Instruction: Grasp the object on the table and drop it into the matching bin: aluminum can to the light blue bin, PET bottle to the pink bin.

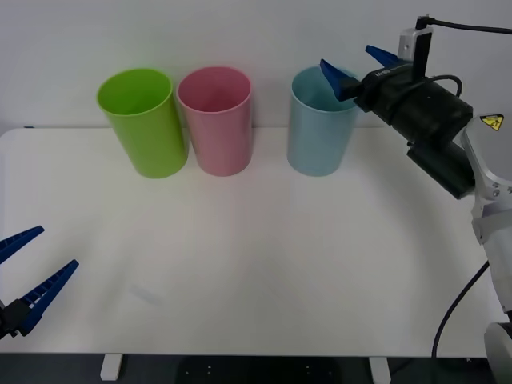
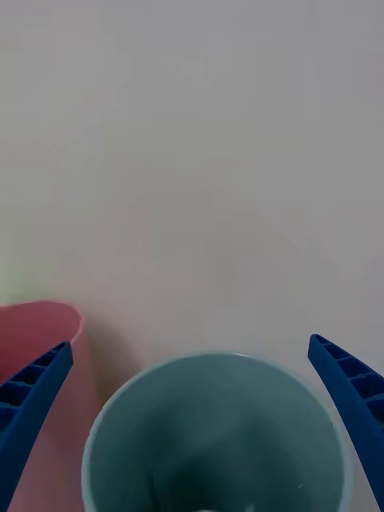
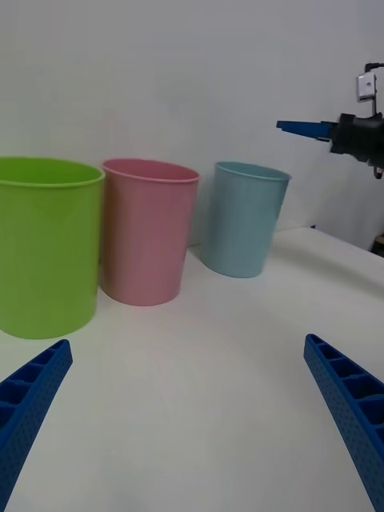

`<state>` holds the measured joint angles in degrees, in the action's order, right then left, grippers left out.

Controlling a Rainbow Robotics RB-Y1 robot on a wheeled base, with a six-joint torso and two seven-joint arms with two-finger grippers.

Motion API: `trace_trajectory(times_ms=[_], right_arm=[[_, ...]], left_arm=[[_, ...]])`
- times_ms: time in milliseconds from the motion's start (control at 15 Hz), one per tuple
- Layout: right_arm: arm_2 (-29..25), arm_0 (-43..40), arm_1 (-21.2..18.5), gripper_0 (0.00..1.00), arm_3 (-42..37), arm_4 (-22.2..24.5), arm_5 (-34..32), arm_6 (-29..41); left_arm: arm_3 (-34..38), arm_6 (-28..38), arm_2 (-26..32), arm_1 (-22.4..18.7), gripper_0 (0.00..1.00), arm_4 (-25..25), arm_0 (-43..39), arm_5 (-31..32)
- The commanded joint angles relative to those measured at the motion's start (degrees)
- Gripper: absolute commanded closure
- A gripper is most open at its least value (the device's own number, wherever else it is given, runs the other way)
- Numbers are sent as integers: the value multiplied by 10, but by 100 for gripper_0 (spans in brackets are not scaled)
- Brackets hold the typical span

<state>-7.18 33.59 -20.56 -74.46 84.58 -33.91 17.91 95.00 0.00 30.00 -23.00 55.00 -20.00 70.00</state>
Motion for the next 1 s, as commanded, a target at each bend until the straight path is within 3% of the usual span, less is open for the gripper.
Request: trace_trajectory(times_ms=[67,600,1000], right_arm=[[-39,-50,-4,0,-53,0,-70,-4],[-161,-183,-5,0,-162,-6,-266,-40],[-181,-308,-14,0,-238,-68,-285,-119]], left_arm=[[0,0,0,0,0,0,0,0],[0,0,0,0,0,0,0,0],[0,0,0,0,0,0,0,0]])
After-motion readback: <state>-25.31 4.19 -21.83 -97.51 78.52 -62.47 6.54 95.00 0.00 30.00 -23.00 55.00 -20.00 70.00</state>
